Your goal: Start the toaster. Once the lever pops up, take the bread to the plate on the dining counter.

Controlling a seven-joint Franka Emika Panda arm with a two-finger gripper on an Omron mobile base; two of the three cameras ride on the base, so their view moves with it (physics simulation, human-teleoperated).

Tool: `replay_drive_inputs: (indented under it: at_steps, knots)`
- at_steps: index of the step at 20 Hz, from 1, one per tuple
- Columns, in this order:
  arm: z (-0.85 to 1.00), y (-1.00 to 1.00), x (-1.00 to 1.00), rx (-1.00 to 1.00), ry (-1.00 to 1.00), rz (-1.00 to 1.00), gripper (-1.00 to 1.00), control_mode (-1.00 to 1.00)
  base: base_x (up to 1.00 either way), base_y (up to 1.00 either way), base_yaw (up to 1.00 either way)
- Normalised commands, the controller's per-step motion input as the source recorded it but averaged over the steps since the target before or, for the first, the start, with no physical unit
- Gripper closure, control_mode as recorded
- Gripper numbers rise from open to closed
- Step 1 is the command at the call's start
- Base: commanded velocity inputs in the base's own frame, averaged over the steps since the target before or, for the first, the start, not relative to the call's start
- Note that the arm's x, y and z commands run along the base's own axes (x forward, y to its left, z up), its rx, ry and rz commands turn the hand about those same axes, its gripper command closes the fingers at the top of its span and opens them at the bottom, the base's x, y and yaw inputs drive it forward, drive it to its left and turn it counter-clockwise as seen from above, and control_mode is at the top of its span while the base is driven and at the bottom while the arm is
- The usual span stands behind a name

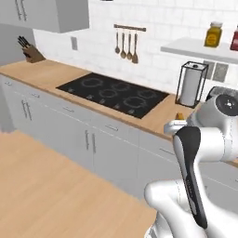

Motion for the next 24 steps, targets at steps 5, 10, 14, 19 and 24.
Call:
replay_drive_inputs:
  at_steps: [5, 10, 14, 19, 24]
  knots:
    - [0.00, 0.00, 0.00, 0.00, 0.00, 0.00, 1.00, 1.00, -0.20, 0.00, 1.00]
    - [0.00, 0.00, 0.00, 0.00, 0.00, 0.00, 1.00, 1.00, -0.09, 0.00, 1.00]
    - [0.00, 0.00, 0.00, 0.00, 0.00, 0.00, 1.00, 1.00, -0.05, 0.00, 1.00]
    - [0.00, 0.00, 0.00, 0.00, 0.00, 0.00, 1.00, 1.00, -0.19, 0.00, 0.97]
    - [0.00, 0.00, 0.00, 0.00, 0.00, 0.00, 1.00, 1.00, -0.44, 0.00, 0.92]
